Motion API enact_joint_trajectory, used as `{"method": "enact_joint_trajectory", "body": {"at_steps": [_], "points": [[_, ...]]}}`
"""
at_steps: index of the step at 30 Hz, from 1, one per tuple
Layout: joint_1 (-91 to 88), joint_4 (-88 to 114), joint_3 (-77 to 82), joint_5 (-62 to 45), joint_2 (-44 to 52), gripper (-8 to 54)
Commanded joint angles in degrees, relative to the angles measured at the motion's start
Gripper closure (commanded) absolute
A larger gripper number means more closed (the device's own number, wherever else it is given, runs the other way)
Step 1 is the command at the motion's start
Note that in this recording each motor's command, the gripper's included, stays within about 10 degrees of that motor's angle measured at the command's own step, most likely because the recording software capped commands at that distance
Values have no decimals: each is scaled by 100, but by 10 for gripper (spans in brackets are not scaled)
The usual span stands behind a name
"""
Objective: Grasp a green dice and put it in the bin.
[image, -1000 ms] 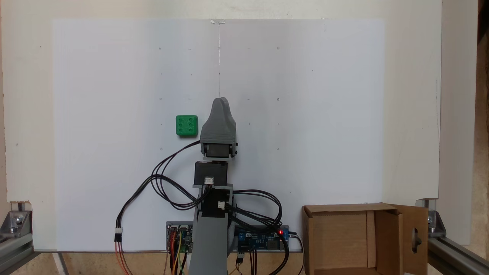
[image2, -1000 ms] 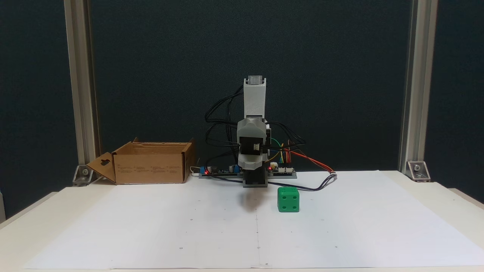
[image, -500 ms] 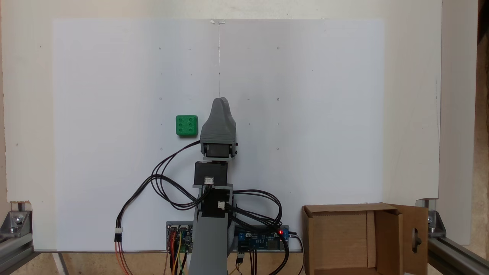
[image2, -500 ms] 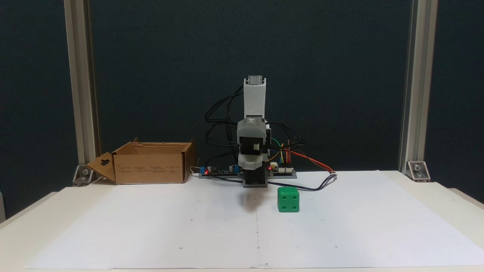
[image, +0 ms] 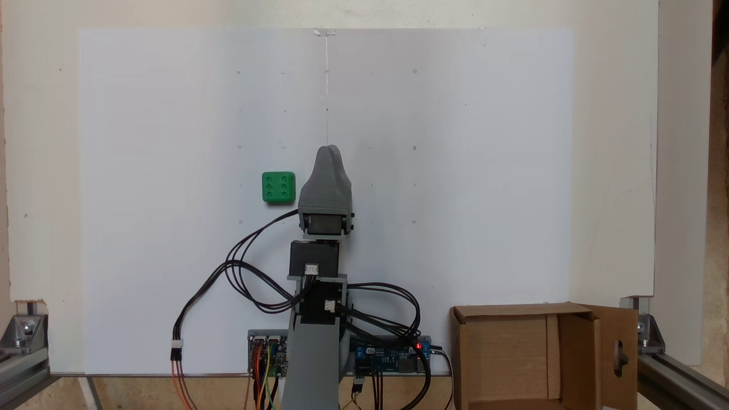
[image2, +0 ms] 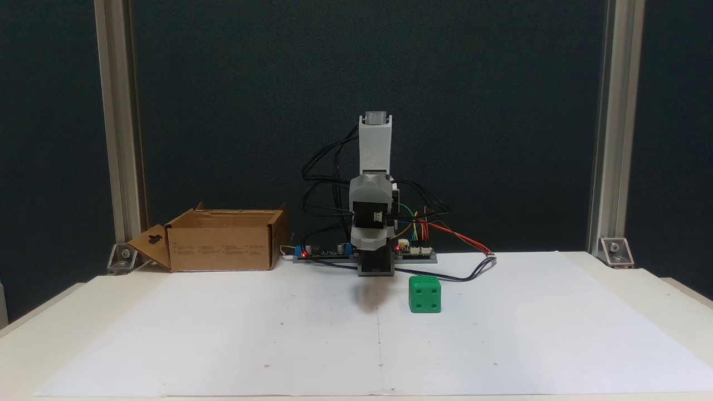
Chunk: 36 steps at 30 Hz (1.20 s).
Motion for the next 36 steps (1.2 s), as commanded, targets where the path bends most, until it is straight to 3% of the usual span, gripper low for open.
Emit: {"method": "enact_joint_trajectory", "body": {"at_steps": [1, 18, 36], "points": [[-88, -176, 255, 220, 606, 7], [-70, 193, -26, 141, 589, 25], [193, 6906, -3094, 202, 615, 25]]}}
